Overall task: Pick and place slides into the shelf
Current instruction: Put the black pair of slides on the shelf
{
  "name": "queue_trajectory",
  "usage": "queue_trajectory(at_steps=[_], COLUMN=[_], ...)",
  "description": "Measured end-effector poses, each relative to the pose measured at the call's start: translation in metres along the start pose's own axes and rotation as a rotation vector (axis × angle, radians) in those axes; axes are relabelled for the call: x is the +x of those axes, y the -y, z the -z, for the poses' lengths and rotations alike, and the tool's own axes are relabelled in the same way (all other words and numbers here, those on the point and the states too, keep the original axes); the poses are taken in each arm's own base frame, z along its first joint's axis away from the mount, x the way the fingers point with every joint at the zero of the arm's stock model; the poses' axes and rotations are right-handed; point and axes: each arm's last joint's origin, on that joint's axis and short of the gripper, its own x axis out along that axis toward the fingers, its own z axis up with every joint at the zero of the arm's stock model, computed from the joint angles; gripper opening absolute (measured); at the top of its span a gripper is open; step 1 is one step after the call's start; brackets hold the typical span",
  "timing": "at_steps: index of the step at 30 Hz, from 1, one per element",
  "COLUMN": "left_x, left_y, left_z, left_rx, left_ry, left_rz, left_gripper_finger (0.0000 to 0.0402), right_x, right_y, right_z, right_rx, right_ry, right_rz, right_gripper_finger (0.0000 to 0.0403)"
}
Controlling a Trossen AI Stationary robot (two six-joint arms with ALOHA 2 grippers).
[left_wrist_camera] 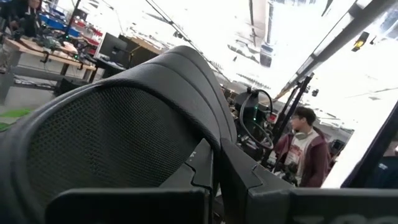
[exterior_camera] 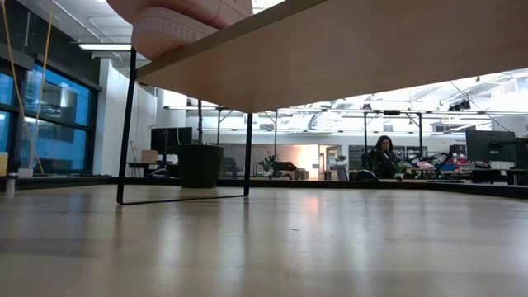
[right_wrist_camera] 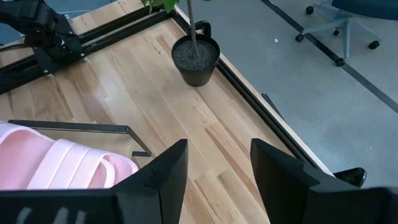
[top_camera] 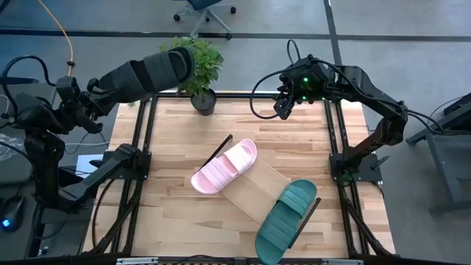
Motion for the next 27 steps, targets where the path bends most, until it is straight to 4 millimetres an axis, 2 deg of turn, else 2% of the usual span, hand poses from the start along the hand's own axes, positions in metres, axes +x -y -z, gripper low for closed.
queue_trajectory(at_steps=[6, 14, 23, 27], left_x=[0.005, 0.028, 0.045, 0.057], left_y=[-0.004, -0.021, -0.034, -0.04], left_z=[-0.001, -0.004, -0.006, -0.012], left_rx=[0.014, 0.005, 0.018, 0.037], left_ry=[-0.02, -0.13, -0.185, -0.189], left_rz=[0.006, 0.059, 0.084, 0.153], left_gripper_finger=[0.0, 0.0, 0.0, 0.0], right_x=[0.0, 0.0, 0.0, 0.0], right_y=[0.0, 0.0, 0.001, 0.003], right_z=[0.0, 0.0, 0.0, -0.001], right_rx=[0.0, 0.012, 0.019, 0.024], right_ry=[0.0, 0.001, 0.008, 0.013], right_rz=[0.0, 0.005, 0.033, 0.056], right_gripper_finger=[0.0167, 0.0167, 0.0167, 0.0167])
